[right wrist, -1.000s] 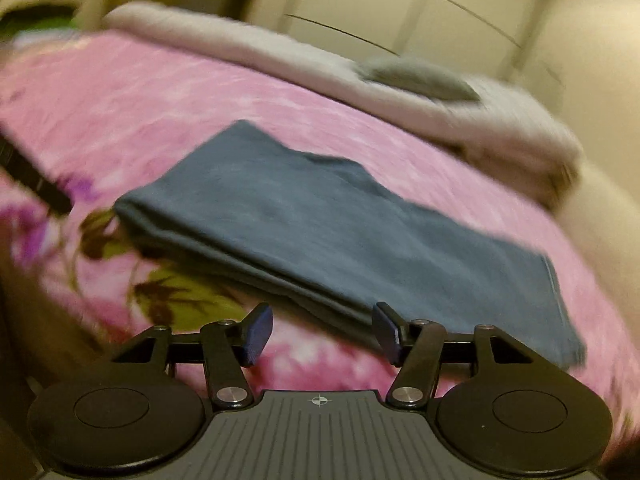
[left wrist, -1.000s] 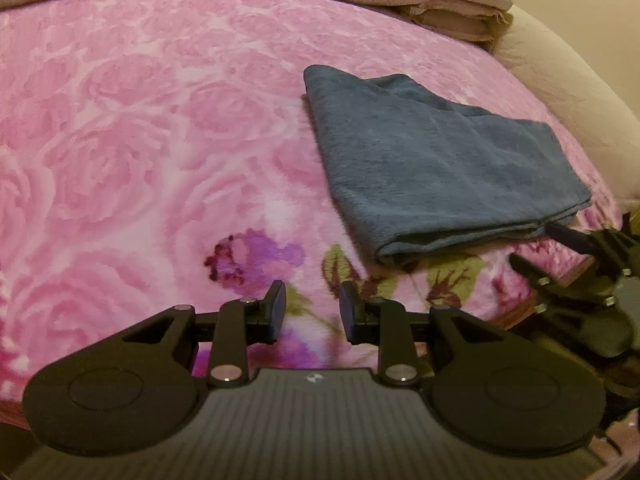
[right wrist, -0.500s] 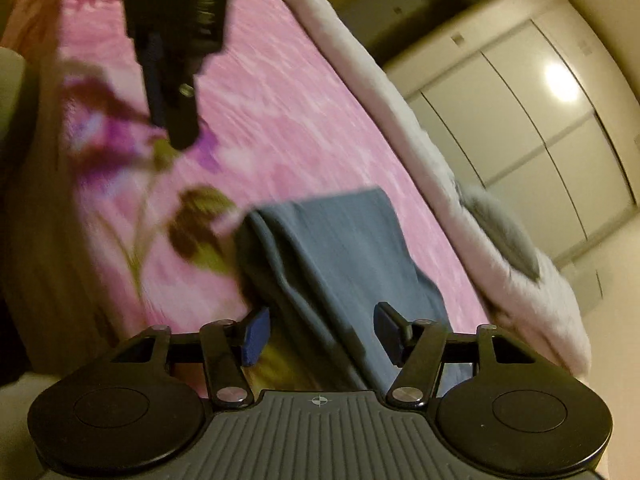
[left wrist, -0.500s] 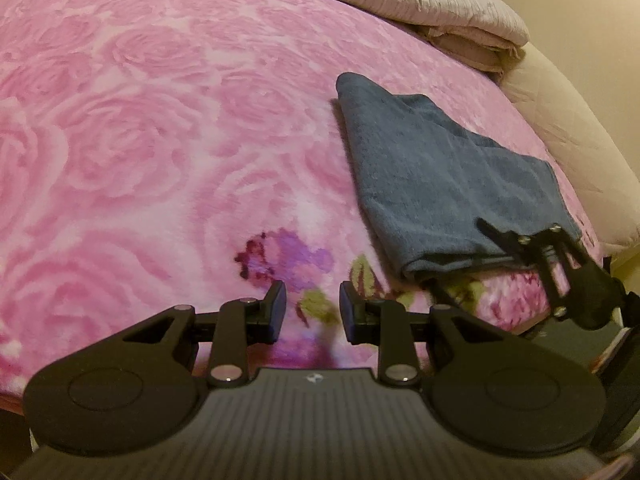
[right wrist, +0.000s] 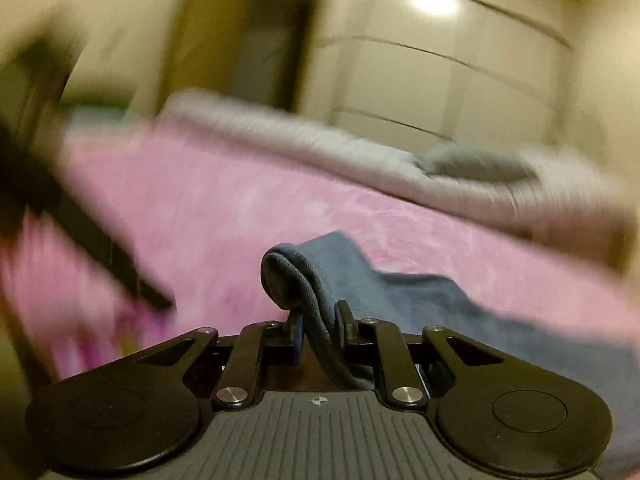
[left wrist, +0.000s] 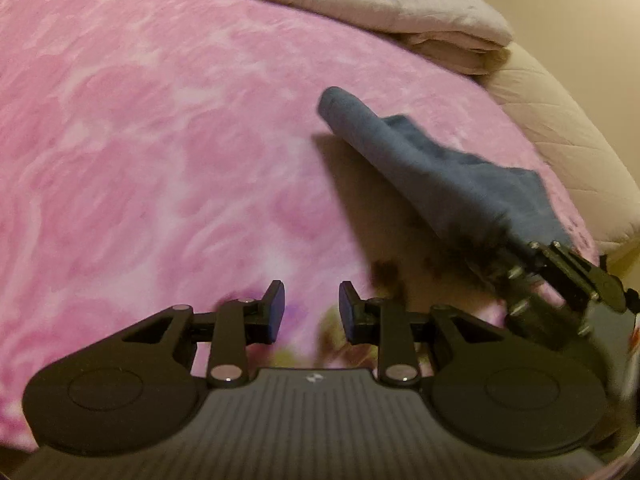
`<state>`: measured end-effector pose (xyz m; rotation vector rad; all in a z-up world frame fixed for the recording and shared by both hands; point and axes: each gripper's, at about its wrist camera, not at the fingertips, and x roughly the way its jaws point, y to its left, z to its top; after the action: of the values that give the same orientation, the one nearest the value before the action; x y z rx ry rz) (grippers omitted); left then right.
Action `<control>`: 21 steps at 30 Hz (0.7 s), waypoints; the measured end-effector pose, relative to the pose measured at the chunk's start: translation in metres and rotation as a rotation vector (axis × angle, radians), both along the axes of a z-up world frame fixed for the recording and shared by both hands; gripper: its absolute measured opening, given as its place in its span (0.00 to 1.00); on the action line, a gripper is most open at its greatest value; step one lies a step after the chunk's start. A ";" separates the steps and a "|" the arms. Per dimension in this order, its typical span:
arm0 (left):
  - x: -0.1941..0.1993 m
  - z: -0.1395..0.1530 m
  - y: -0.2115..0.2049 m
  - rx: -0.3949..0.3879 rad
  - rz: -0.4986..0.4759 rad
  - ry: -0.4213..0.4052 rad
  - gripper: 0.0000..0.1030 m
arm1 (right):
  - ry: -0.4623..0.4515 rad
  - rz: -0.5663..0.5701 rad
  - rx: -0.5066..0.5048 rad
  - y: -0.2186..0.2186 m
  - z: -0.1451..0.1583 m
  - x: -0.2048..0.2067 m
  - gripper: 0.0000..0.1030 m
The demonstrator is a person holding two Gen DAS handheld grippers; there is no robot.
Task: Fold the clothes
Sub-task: 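Lift the jeans end with the right gripper and fold it over the rest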
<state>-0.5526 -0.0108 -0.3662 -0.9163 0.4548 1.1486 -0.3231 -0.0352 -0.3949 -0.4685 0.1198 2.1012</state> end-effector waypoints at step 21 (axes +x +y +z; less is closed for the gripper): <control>0.208 0.006 0.106 0.049 -0.406 -0.088 0.23 | 0.887 -0.726 -0.302 0.028 -0.004 0.283 0.11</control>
<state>-0.3448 0.0949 -0.3598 -0.7832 0.5114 0.7436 -0.0405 -0.0072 -0.3990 0.3419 0.9722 1.4228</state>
